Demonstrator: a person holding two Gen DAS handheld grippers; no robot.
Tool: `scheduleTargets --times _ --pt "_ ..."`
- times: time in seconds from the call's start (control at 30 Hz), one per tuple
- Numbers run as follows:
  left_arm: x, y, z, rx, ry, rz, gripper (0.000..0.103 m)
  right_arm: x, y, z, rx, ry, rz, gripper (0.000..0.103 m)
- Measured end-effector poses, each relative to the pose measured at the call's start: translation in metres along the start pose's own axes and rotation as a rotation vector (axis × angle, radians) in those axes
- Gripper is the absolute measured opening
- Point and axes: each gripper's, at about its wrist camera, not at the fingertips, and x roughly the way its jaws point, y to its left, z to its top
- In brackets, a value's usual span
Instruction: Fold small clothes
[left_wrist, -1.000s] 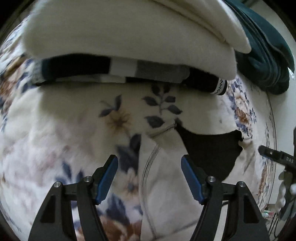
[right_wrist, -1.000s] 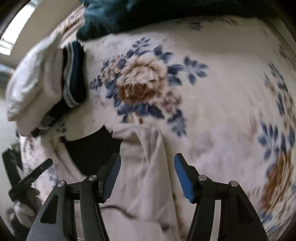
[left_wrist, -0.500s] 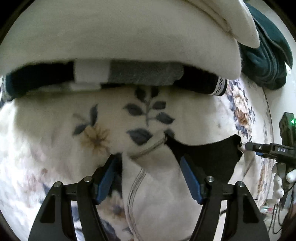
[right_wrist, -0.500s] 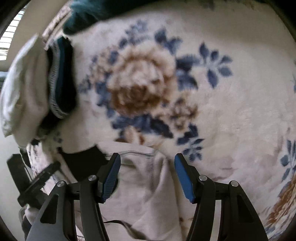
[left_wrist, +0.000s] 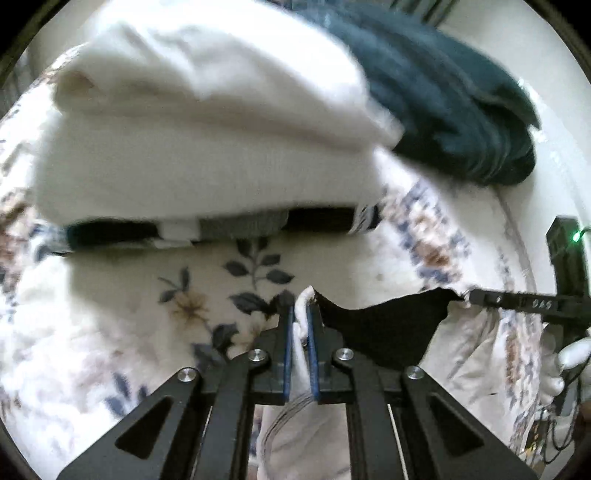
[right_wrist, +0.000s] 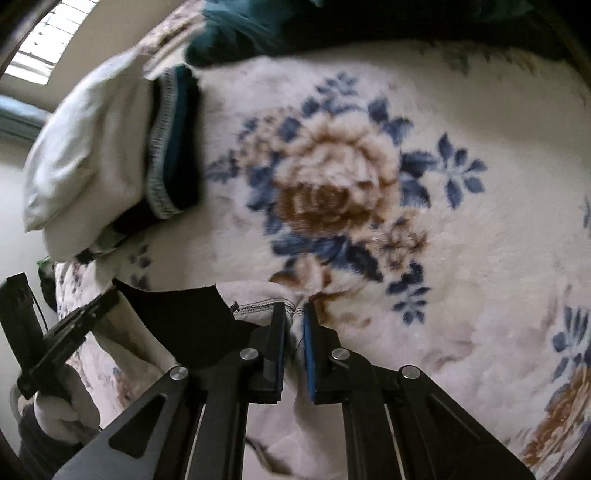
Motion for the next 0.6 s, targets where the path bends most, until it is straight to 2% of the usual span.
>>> scheduleTargets --times 0.13,0.2,0.33,0.47,0.6 --pt "-0.063 -0.01 -0.019 -0.004 -0.085 -0.021 0.005 -0.05 0.008 -0.032 -0.023 -0.081 0.015 0.009" --pt "-0.099 -0.014 -0.042 -0.002 -0.11 -0.026 0.005 -0.078 0.008 -0.059 -0.019 -0.117 0.033 0.009" --pt "-0.131 -0.032 -0.096 -0.011 -0.111 -0.027 0.005 -0.112 0.011 -0.124 -0.046 -0.146 0.031 0.009" --pt "-0.118 -0.036 -0.163 -0.064 -0.014 -0.014 0.005 -0.113 0.0 -0.195 -0.055 -0.094 0.023 0.009" --pt "-0.08 -0.017 -0.228 -0.126 0.159 0.012 0.006 -0.085 -0.017 -0.252 -0.049 0.027 0.008 0.009"
